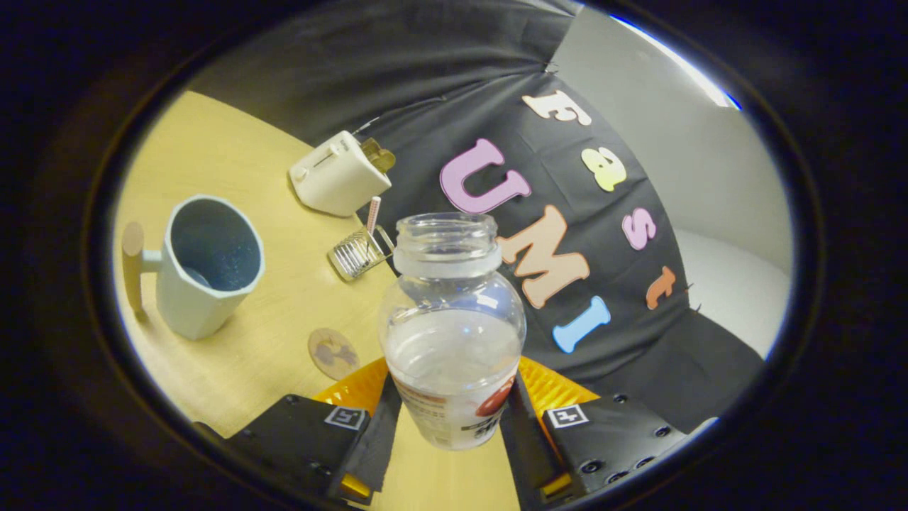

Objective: Take the bottle from table, then pour the juice into the cup, finally place the bottle on the coaster

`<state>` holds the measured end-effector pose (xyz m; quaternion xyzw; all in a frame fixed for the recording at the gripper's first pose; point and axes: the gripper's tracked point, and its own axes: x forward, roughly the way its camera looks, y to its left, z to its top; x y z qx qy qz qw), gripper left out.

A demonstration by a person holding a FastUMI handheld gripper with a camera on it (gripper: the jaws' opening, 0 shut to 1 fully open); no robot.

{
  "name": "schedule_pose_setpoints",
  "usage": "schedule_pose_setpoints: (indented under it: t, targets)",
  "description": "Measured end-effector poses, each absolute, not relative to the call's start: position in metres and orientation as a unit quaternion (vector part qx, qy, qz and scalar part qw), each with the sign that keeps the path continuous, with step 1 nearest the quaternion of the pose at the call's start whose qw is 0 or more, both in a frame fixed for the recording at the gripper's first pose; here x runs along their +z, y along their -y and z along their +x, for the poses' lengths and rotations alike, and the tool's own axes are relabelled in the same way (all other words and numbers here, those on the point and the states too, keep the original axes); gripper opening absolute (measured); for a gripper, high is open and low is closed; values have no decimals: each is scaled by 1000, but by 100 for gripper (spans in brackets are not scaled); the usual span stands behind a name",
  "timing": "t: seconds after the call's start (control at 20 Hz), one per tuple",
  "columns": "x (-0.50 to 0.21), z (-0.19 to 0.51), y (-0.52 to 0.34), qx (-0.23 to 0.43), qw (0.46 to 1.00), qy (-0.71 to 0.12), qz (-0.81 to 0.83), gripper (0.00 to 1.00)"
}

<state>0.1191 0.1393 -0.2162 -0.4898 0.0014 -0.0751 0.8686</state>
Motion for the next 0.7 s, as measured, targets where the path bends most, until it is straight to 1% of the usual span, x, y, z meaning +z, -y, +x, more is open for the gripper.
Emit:
schedule_pose_setpoints:
  t: [0.5,0.7]
  targets:
    - [-224,119,-161,-96,782,38,-615,78]
    - [-230,121,-166,-95,763,41,-638,78]
